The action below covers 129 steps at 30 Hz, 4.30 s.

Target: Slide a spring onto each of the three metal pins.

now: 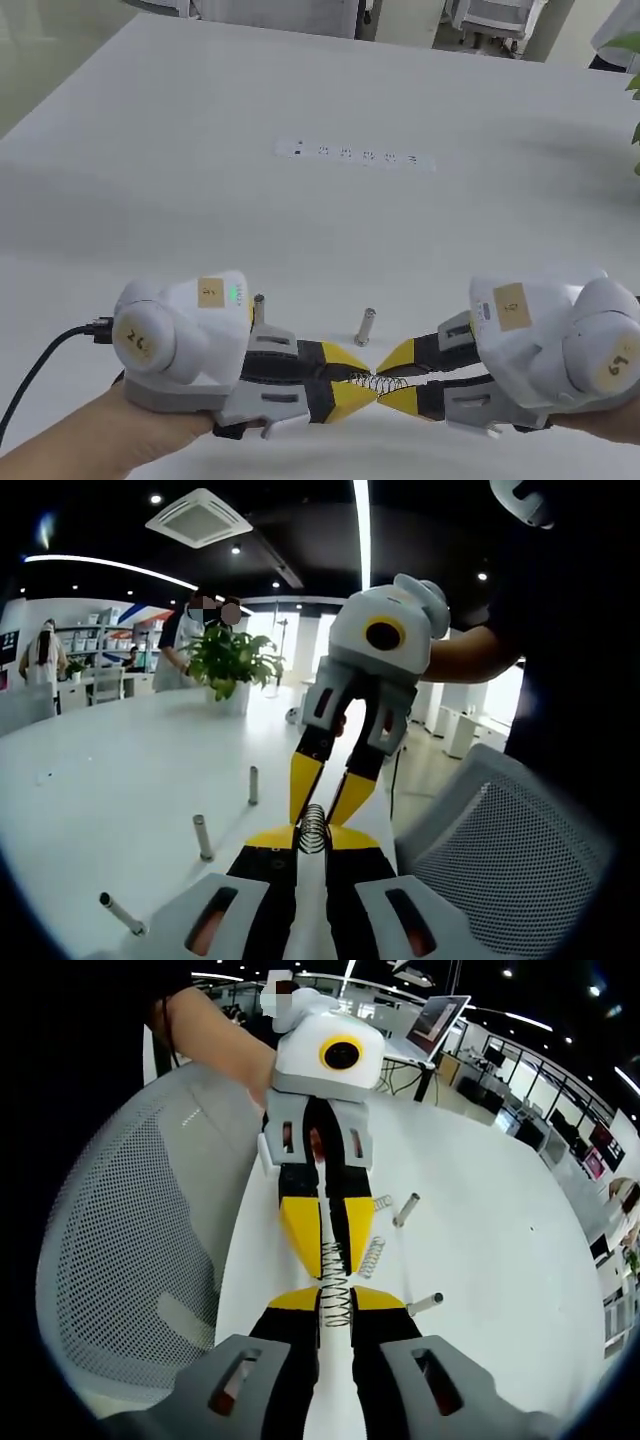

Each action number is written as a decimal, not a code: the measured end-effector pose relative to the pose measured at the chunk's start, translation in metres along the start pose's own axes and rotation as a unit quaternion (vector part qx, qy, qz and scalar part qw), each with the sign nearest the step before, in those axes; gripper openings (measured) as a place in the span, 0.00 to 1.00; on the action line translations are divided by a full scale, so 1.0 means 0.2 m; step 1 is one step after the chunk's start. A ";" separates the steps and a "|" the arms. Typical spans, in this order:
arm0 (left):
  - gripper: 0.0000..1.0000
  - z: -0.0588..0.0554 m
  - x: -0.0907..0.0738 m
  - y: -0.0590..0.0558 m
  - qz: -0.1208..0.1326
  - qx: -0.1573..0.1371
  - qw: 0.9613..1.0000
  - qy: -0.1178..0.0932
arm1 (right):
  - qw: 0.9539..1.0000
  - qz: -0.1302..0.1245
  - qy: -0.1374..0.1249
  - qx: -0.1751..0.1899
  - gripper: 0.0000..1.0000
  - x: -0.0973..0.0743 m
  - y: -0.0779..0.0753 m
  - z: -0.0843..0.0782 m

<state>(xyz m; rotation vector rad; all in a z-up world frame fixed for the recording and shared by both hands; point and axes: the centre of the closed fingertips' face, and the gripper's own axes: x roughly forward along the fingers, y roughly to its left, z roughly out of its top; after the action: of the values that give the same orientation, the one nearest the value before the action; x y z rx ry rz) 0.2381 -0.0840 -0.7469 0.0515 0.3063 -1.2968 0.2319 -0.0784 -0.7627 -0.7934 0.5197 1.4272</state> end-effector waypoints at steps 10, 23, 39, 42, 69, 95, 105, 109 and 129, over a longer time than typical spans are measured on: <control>0.02 0.02 -0.01 0.00 -0.001 -0.005 1.000 -0.007 | 1.000 -0.003 -0.015 0.022 0.12 -0.03 -0.01 -0.02; 0.02 0.04 -0.01 -0.01 -0.008 -0.013 1.000 -0.013 | 0.994 -0.006 -0.051 0.093 0.10 -0.06 -0.01 -0.06; 0.02 0.02 -0.02 0.00 -0.012 -0.012 1.000 -0.008 | 0.990 -0.003 -0.083 0.111 0.08 -0.06 -0.02 -0.03; 0.02 0.02 -0.02 0.00 -0.013 -0.013 1.000 -0.007 | 0.990 -0.002 -0.082 0.112 0.08 -0.06 -0.02 -0.03; 0.01 -0.07 0.02 0.02 -0.012 -0.010 1.000 0.025 | 0.997 0.011 -0.061 0.056 0.08 -0.10 -0.04 0.11; 0.01 -0.10 0.05 0.02 -0.015 0.002 0.999 0.042 | 0.996 0.033 0.047 -0.068 0.08 -0.03 -0.01 0.18; 0.01 -0.11 0.05 0.00 -0.023 0.008 0.999 0.049 | 0.993 0.063 0.080 -0.060 0.08 -0.04 0.00 0.17; 0.01 -0.12 0.06 -0.01 -0.026 0.011 0.998 0.053 | 0.992 0.071 0.104 -0.030 0.08 -0.04 0.01 0.15; 0.02 -0.11 0.07 -0.01 -0.031 0.030 0.998 0.049 | 0.988 0.092 0.126 -0.018 0.07 -0.04 0.00 0.15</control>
<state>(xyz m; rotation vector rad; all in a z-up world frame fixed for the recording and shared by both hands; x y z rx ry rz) 0.2359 -0.0934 -0.7709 0.1581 0.3543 -1.3667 0.2267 -0.0613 -0.7377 -0.9826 0.7800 1.5167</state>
